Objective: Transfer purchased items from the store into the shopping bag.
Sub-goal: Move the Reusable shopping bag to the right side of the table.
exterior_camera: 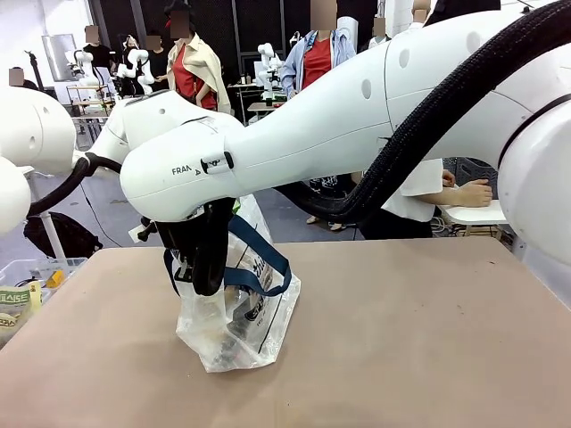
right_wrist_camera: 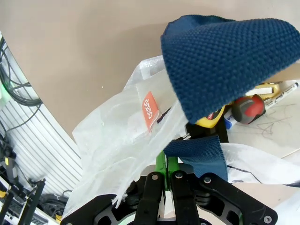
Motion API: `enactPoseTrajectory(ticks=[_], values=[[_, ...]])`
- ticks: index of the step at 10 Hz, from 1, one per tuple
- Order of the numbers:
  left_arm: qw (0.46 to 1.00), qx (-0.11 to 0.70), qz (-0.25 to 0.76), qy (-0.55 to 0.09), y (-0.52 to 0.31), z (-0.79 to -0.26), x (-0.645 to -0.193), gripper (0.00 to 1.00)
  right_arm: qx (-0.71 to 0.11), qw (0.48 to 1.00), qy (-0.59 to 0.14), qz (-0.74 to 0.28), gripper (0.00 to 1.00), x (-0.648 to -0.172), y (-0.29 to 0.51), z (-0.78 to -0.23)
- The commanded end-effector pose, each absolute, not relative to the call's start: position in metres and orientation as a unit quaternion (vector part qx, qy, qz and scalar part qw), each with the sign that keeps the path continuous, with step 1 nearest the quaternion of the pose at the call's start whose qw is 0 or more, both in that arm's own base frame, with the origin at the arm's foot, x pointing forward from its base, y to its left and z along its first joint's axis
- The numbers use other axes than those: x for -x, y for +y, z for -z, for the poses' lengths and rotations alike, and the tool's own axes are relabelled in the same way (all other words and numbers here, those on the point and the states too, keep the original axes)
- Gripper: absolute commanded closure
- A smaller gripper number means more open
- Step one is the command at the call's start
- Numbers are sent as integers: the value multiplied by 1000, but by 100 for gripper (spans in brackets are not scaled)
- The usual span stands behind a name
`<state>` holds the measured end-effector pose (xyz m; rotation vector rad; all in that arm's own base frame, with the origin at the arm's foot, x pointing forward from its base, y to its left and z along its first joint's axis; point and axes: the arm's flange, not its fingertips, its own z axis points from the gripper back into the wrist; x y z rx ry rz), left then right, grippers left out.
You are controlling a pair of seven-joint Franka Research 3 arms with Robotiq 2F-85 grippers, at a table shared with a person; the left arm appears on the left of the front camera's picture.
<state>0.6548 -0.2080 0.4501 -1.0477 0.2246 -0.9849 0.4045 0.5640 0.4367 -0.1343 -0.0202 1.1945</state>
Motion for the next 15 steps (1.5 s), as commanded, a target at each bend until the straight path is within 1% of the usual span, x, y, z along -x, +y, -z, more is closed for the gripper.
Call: enactPoseTrajectory(ticks=[1, 3, 5, 10, 11, 14, 15], values=[[744, 480, 455, 94, -209, -455, -659, 33, 69, 829, -5, -555, 100, -400, 566, -428], [781, 434, 445, 64, -216, -457, -653, 33, 71, 827, -7, -558, 100, -398, 569, -429], [803, 393, 445, 44, -222, -458, -645, 33, 73, 825, -8, -560, 100, -396, 570, -428], [828, 346, 441, 32, -227, -458, -638, 33, 69, 826, -8, -559, 100, -397, 568, -428], [830, 343, 438, 33, -228, -457, -640, 36, 68, 826, -9, -559, 100, -398, 567, -428], [836, 332, 436, 29, -231, -459, -638, 94, 66, 826, -10, -559, 100, -398, 565, -428], [838, 331, 434, 28, -231, -459, -638, 100, 65, 826, -11, -559, 100, -397, 565, -428]])
